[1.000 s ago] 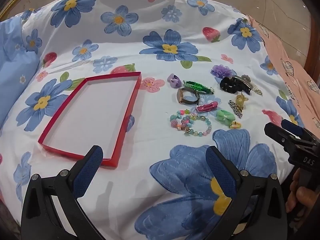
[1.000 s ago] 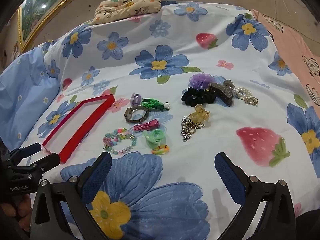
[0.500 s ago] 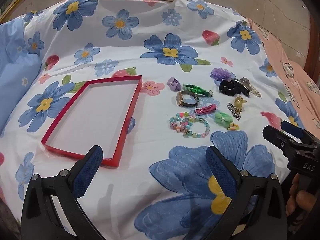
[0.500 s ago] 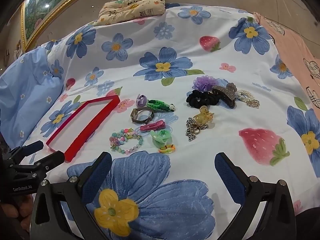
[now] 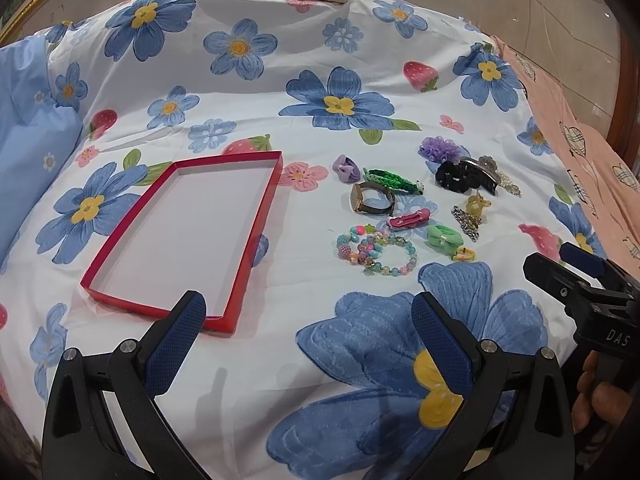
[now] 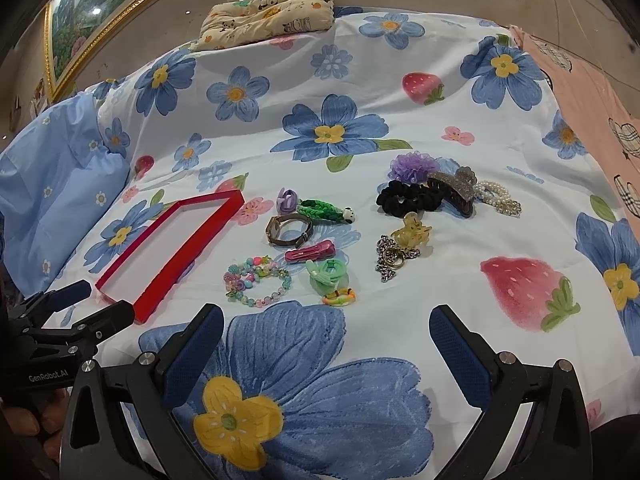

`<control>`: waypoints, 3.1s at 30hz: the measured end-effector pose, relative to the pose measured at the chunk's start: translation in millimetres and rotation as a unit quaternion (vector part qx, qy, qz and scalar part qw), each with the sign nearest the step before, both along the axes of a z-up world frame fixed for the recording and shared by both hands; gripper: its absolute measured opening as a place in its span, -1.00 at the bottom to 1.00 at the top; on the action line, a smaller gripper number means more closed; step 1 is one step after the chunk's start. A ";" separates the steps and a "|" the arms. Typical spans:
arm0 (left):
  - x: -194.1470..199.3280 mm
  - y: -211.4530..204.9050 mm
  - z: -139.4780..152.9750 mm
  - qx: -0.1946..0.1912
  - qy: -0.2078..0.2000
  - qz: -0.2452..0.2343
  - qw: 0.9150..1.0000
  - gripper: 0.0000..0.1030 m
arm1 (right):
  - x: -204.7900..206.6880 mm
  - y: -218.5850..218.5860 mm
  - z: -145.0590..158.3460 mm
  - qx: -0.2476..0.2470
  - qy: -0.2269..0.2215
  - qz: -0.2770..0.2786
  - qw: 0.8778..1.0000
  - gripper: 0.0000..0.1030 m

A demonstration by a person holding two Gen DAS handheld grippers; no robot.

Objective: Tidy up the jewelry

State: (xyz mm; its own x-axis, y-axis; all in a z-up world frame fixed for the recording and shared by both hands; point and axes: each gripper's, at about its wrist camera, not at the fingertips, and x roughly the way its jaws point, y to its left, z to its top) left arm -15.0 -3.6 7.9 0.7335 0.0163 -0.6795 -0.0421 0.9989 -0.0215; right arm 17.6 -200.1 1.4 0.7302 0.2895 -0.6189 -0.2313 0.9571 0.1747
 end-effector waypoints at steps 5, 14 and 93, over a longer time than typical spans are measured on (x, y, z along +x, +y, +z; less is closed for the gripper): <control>0.5 0.3 2.4 -0.001 -0.001 0.001 1.000 1.00 | 0.2 0.7 0.6 -0.001 0.000 0.001 1.000 1.00; 0.4 1.0 3.8 -0.001 -0.004 0.002 1.000 1.00 | -1.3 4.6 3.3 -0.003 -0.007 0.006 1.000 1.00; 209.3 -11.5 -53.7 -0.106 0.124 -0.082 0.983 -0.86 | 156.8 -47.3 -46.5 0.047 0.102 -0.064 0.992 -0.44</control>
State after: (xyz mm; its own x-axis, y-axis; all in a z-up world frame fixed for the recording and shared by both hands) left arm 194.3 -15.1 -45.8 0.5261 -0.2501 -0.8128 0.0886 0.9667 -0.2402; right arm 174.4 -247.5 -45.2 0.6276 0.2664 -0.7316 -0.0596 0.9533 0.2960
